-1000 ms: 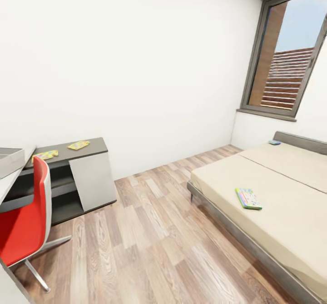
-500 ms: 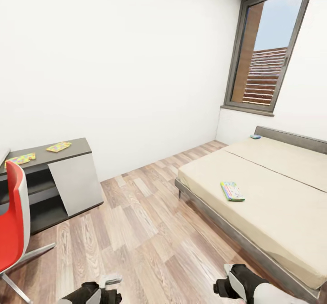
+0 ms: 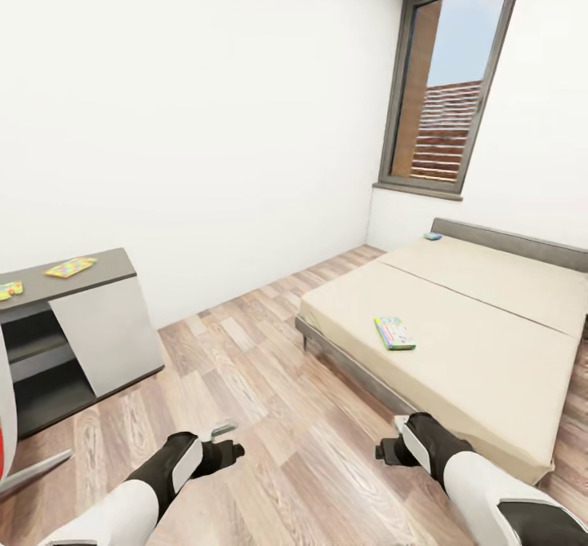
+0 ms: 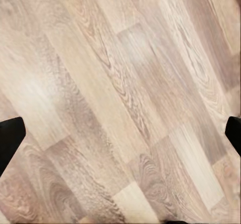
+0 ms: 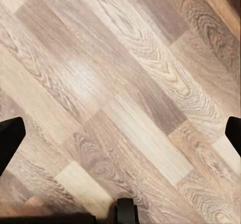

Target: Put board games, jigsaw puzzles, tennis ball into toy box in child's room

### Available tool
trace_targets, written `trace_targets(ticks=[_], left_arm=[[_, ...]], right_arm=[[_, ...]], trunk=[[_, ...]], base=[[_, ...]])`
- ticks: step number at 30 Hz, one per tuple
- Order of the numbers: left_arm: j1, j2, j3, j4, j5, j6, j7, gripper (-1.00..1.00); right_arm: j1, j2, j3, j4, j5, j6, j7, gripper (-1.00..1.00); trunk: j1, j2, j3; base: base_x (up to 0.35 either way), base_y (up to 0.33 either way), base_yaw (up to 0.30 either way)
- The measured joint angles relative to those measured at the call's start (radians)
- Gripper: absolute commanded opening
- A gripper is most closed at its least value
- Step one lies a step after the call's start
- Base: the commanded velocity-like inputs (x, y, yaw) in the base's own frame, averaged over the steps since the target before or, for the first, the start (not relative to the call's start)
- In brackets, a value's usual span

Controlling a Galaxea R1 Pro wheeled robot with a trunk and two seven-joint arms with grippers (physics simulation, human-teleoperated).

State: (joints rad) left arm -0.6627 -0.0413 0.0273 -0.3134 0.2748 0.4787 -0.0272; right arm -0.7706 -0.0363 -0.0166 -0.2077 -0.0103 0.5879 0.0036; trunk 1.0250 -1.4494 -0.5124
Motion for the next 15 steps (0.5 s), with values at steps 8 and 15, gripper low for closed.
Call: trace_targets(ticks=[8,15], left_arm=[[-0.008,-0.009,0.000,-0.185,0.107,0.119,0.008,1.00],[-0.010,-0.026,-0.004,-0.332,0.187,0.179,0.020,1.00]], right_arm=[[-0.016,-0.006,-0.001,-0.098,-0.001,0.062,0.001,1.00],[-0.019,-0.012,-0.003,-0.225,0.000,0.145,0.002,1.00]], trunk=[[0.000,0.000,-0.010],[0.000,0.000,-0.019]], base=[[0.000,0.000,-0.183],[0.000,0.000,-0.181]])
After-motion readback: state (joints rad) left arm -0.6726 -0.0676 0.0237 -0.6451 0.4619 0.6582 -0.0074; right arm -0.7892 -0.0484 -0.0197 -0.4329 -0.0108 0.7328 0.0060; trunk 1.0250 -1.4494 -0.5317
